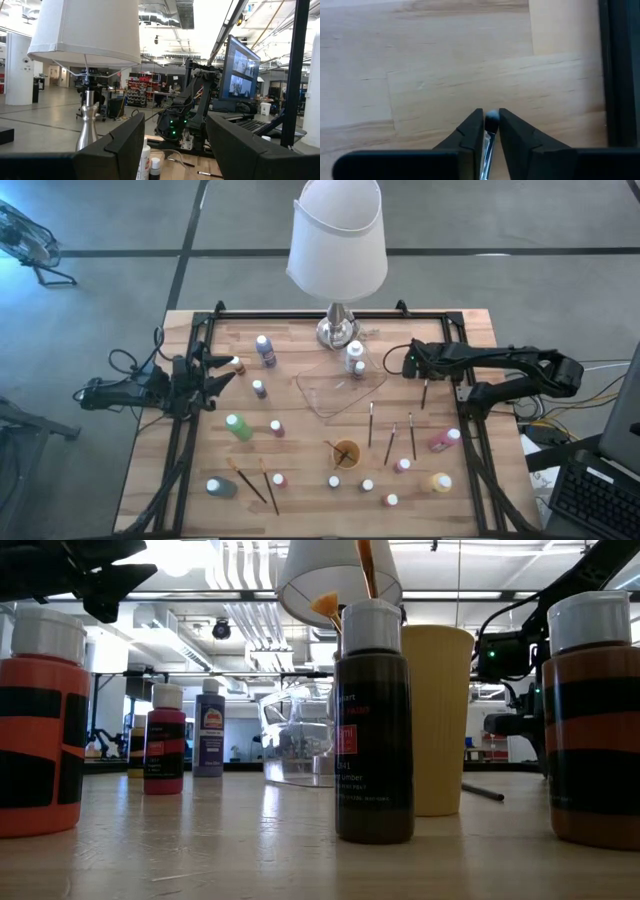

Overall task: Pick & Place Paint Supplies
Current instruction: Put the black paint brush into the yellow cup

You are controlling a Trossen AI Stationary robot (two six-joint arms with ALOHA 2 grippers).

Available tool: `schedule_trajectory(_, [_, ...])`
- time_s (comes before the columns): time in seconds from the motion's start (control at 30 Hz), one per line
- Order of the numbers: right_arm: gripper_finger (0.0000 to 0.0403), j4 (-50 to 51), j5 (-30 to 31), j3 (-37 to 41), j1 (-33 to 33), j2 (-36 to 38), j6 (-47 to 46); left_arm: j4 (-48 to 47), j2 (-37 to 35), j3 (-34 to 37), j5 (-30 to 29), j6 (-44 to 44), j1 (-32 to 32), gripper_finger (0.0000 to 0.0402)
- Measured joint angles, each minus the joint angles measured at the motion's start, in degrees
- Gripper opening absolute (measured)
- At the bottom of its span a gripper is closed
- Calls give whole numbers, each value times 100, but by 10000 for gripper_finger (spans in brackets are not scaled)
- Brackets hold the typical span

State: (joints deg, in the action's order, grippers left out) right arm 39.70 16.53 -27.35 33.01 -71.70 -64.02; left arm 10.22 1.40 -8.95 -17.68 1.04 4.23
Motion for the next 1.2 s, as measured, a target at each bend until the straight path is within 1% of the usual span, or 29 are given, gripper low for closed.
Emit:
schedule_trajectory(0.2, [26, 13, 2, 0, 4, 0, 80, 2, -1, 2, 1, 2, 0, 218])
schedule_trajectory(0.37, [11, 30, 12, 0, 4, 0, 126, 0, 1, 2, 1, 0, 2, 218])
schedule_trajectory(1.03, [11, 27, 11, 2, 2, 0, 281, 0, 1, 2, 0, 0, 2, 218])
schedule_trajectory(1.2, [10, 33, 14, -24, 2, 0, 453, 2, 1, 0, -1, 1, 0, 218])
